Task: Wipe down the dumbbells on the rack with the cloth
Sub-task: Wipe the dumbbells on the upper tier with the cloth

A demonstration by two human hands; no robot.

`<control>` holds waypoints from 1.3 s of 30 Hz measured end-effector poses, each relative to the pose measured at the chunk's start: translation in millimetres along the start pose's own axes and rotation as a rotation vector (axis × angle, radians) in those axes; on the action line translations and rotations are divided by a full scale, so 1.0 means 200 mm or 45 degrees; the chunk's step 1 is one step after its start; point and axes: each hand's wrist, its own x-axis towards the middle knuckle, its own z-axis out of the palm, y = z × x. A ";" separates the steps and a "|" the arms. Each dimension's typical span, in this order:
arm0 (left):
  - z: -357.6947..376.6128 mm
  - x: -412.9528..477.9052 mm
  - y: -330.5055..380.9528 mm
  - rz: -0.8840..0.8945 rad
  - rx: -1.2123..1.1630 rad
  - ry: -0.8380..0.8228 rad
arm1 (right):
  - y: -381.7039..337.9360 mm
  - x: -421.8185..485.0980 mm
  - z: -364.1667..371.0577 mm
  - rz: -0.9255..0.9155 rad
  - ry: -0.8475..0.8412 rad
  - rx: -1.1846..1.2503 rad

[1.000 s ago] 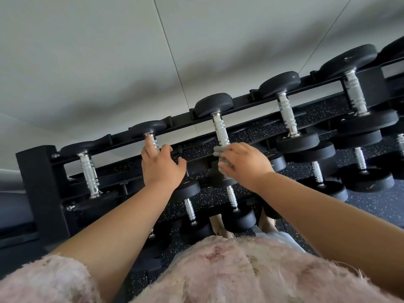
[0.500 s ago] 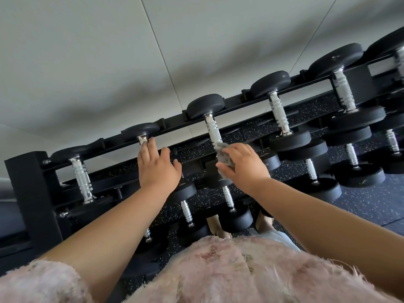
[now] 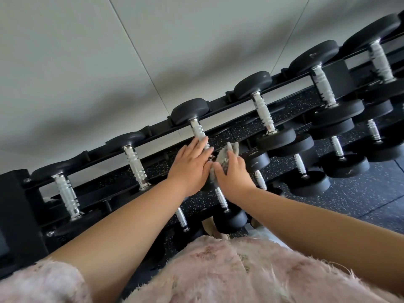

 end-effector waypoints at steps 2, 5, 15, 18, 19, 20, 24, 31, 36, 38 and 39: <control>0.02 0.03 0.02 0.028 0.011 -0.046 | 0.03 0.00 -0.01 -0.043 0.013 -0.102; 0.04 0.04 0.02 0.046 -0.005 -0.063 | 0.06 0.11 -0.07 0.000 0.063 -0.122; 0.04 0.02 0.01 0.032 -0.133 -0.050 | 0.06 0.05 0.01 0.145 -0.019 0.062; 0.05 0.02 0.01 0.040 -0.123 -0.015 | 0.07 0.09 -0.05 0.113 -0.023 -0.051; 0.05 0.02 0.01 0.036 -0.124 -0.020 | 0.09 0.12 -0.08 0.124 -0.034 -0.097; 0.05 0.03 0.02 0.031 -0.125 -0.022 | 0.10 0.15 -0.13 0.145 -0.033 -0.130; 0.05 0.04 0.06 -0.020 -0.086 0.020 | 0.14 0.20 -0.34 0.101 0.111 -0.121; -0.01 0.20 0.29 -0.407 -0.126 -0.059 | 0.21 0.18 -0.72 -0.394 0.510 -0.623; -0.01 0.34 0.41 -0.666 -0.152 -0.039 | 0.28 0.28 -0.78 -0.524 0.469 -1.012; 0.00 0.35 0.42 -0.700 -0.140 -0.020 | 0.29 0.32 -0.78 -0.571 0.453 -1.086; 0.01 0.35 0.42 -0.707 -0.144 -0.005 | 0.30 0.34 -0.80 -0.554 0.441 -1.069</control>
